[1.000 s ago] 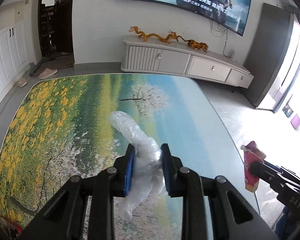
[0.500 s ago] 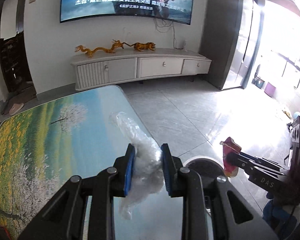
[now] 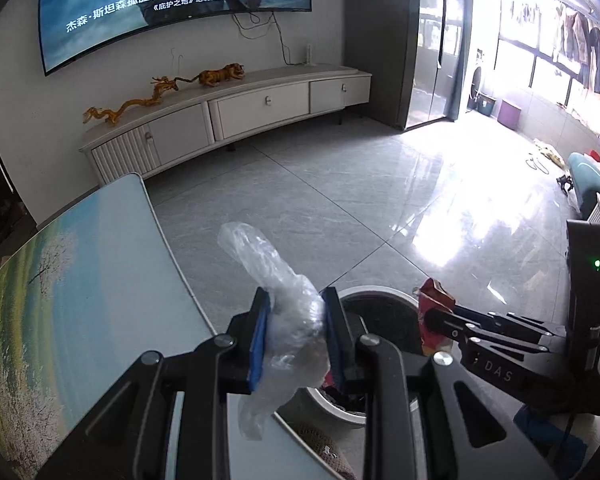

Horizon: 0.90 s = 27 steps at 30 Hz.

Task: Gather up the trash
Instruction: 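Carry both items over the bin and open both tools to drop them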

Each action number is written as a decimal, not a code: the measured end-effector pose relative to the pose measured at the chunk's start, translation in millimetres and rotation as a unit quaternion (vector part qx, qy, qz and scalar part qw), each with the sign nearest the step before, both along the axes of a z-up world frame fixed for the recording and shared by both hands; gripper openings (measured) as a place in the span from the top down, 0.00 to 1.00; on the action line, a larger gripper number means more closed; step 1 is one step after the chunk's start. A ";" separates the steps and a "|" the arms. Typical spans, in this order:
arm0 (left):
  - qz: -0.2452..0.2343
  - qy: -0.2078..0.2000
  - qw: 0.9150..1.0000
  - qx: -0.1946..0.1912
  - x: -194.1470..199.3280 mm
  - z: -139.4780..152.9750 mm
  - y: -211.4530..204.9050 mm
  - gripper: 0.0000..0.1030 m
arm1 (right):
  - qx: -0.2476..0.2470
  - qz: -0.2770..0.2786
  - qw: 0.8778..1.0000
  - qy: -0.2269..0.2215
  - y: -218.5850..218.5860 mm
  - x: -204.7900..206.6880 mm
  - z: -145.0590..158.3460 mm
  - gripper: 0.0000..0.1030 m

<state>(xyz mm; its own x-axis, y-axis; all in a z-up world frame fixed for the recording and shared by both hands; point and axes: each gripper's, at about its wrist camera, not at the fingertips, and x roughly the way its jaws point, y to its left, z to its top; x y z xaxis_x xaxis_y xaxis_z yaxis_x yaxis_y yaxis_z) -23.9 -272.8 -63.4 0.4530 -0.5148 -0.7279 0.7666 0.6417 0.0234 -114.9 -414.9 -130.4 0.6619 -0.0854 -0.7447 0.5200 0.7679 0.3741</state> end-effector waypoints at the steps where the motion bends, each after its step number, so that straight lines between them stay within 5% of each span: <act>1: -0.003 0.002 1.000 0.005 -0.2 -3.8 -5.9 0.76 | 0.004 -0.004 1.000 0.003 -3.6 0.1 -4.1 0.75; 21: -0.044 0.074 0.994 0.065 -3.0 -65.5 -87.8 0.73 | 0.043 -0.038 0.996 0.067 -47.4 -9.9 -68.0 0.70; 27: -0.045 0.084 0.994 0.058 1.2 -68.6 -93.3 0.55 | 0.040 -0.047 0.995 0.082 -51.9 -12.1 -74.8 0.58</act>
